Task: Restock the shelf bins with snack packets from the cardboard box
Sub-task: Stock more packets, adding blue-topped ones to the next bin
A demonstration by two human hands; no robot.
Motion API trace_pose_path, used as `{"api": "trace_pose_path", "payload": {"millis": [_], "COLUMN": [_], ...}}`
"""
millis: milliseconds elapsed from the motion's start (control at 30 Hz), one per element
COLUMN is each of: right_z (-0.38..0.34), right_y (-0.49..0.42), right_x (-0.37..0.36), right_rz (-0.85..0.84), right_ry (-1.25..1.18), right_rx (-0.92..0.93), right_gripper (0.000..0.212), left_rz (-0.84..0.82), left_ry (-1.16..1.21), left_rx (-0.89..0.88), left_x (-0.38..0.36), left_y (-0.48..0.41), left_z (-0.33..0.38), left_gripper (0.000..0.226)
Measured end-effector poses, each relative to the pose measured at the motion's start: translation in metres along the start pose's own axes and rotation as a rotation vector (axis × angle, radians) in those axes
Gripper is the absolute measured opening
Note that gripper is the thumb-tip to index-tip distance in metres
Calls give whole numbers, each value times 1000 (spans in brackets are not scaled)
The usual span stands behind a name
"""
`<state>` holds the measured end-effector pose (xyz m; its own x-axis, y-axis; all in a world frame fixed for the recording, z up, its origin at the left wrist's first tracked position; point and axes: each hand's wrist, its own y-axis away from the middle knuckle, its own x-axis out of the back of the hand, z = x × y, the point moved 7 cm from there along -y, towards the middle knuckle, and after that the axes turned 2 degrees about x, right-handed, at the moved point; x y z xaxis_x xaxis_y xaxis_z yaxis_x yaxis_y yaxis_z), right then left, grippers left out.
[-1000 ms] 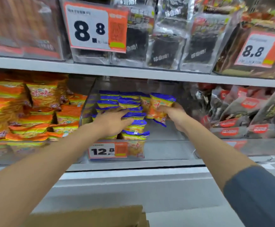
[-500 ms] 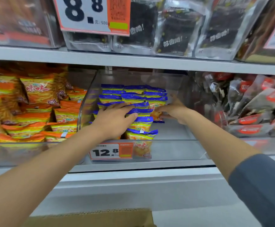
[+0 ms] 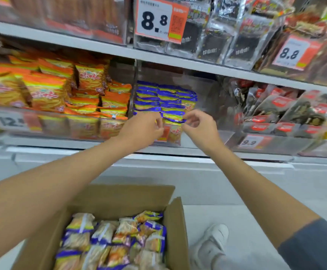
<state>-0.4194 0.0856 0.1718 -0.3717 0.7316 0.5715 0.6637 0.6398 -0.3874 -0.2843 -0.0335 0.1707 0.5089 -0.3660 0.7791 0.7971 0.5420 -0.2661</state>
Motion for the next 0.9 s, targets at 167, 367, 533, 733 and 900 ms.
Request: {"api": "trace_pose_path", "payload": {"millis": [167, 367, 533, 733, 900], "right_z": [-16, 24, 57, 68, 82], "right_y": [84, 204, 294, 365, 304], "right_x": [-80, -215, -314, -373, -331], "right_rz": [-367, -925, -1237, -1430, -1138], "right_ry": [55, 33, 9, 41, -150], "right_rx": [29, -97, -209, -138, -359], "right_gripper": [22, 15, 25, 52, 14], "left_rz": [-238, -376, -395, -423, -322], "left_ry": [42, 89, 207, 305, 282], "left_rx": [238, 584, 749, 790, 788], "left_x": [-24, -46, -63, -70, -72], "left_y": [106, 223, 253, 257, 248], "left_z": [-94, -220, -253, -253, -247], "left_gripper": [7, 8, 7, 13, 14]}}
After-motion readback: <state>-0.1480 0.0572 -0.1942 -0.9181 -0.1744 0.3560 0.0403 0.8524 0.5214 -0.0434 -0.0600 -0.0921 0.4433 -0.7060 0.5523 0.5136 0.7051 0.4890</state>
